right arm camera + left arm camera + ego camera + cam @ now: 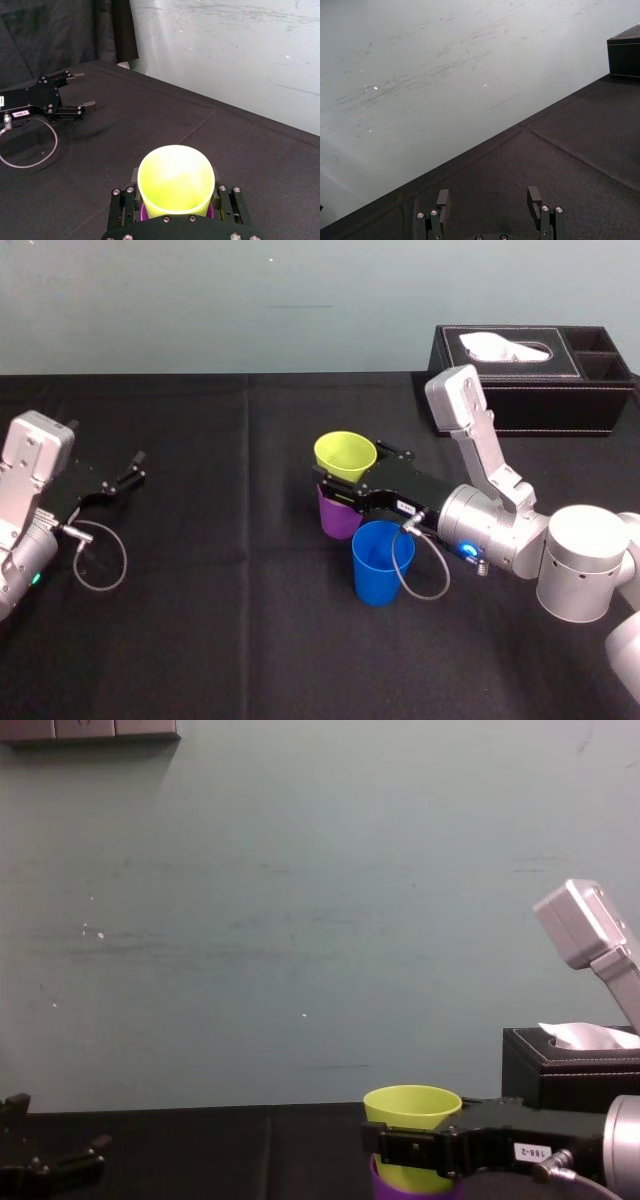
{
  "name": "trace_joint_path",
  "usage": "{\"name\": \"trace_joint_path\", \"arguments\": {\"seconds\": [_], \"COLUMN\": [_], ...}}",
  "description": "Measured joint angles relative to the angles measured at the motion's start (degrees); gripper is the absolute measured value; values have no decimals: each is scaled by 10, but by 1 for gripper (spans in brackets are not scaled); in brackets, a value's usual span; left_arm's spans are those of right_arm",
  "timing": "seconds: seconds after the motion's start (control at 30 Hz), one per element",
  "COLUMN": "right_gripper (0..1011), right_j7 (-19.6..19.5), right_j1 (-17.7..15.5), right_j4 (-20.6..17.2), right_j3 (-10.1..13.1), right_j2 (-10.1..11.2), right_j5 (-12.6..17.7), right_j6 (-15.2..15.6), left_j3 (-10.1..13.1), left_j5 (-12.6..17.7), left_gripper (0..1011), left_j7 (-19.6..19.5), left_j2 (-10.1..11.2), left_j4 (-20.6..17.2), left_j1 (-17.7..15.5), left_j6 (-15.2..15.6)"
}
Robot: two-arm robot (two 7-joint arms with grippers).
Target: Stack the three plastic cups sequentially using one hand.
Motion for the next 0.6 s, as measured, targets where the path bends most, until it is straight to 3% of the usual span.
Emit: {"name": "trace_joint_path", "arguments": {"seconds": [0.3,0.6], "right_gripper": [759,985], "right_j7": [0,1], "right_j1": [0,0], "right_j4": [0,0], "right_j3": [0,1], "right_j2": [0,0], "right_j5": [0,1], "right_j6": [-1,-1], "left_j3": [0,0], "left_j5": [0,0], "left_gripper": [1011,1011], "left_j7": [0,0], "left_j2": [0,0], "left_j4": [0,0], "left_j1": [0,0], "left_j6": [0,0]}}
